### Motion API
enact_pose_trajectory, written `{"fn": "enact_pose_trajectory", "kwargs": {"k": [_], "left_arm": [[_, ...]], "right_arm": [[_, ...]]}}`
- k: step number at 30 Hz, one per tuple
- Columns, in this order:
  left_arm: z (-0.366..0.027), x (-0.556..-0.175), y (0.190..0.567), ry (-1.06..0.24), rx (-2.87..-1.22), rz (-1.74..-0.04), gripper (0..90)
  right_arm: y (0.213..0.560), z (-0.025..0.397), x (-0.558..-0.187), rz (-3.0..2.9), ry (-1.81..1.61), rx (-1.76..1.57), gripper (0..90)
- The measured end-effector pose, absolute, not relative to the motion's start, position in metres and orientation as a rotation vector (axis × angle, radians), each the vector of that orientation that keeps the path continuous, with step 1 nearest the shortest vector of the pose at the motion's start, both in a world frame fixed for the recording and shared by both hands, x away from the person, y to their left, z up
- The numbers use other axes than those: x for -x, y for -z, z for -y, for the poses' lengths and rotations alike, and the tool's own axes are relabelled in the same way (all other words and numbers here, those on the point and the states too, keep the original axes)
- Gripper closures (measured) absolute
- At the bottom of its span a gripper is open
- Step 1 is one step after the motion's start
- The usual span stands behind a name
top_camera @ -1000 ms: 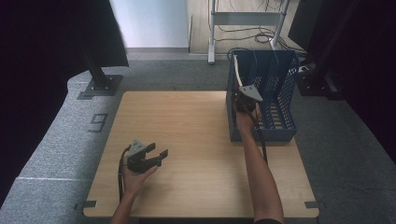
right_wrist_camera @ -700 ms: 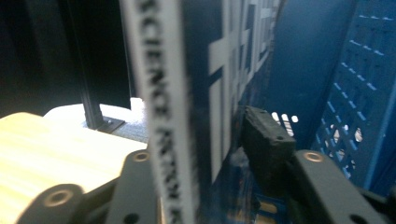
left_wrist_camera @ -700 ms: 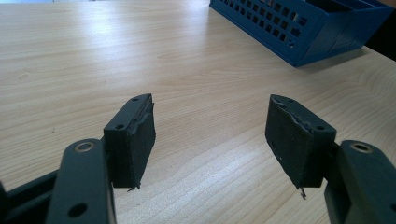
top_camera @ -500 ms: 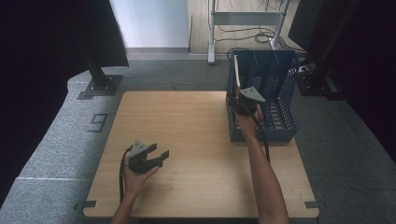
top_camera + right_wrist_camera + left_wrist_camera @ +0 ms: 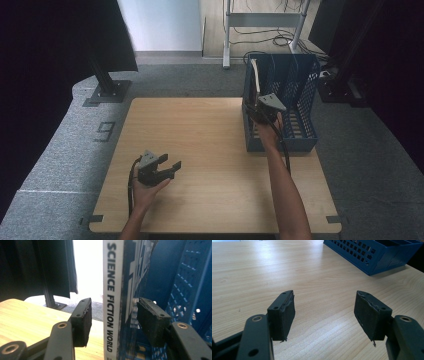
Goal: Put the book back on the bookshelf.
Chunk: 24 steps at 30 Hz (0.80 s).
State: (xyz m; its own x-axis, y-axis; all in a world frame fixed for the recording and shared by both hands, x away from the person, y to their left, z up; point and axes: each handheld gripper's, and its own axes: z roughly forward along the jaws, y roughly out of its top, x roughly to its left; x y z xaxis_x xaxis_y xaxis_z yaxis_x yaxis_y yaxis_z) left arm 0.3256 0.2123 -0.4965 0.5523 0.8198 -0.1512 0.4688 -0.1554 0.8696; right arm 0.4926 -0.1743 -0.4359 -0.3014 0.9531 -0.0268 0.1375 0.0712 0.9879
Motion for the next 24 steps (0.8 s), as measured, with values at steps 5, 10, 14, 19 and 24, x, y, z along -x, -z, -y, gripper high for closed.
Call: {"fn": "enact_pose_trajectory", "kwargs": {"k": [5, 10, 14, 19, 24], "left_arm": [[-0.211, -0.326, 0.497, -0.442, -1.804, -1.064, 33.4], [-0.211, -0.327, 0.498, -0.442, -1.803, -1.066, 33.3], [-0.211, -0.327, 0.499, -0.439, -1.808, -1.065, 33.3], [-0.211, -0.327, 0.499, -0.44, -1.805, -1.065, 33.3], [-0.211, -0.327, 0.499, -0.437, -1.806, -1.065, 33.3]], "right_arm": [[0.436, 0.176, -0.49, -1.571, -1.316, -1.125, 45.7], [0.433, 0.177, -0.487, -1.563, -1.315, -1.119, 64.0], [0.431, 0.173, -0.485, -1.559, -1.251, -1.07, 72.5], [0.428, 0.171, -0.486, -1.582, -1.219, -1.046, 74.5], [0.426, 0.171, -0.486, -1.601, -1.178, -1.017, 74.0]]}}
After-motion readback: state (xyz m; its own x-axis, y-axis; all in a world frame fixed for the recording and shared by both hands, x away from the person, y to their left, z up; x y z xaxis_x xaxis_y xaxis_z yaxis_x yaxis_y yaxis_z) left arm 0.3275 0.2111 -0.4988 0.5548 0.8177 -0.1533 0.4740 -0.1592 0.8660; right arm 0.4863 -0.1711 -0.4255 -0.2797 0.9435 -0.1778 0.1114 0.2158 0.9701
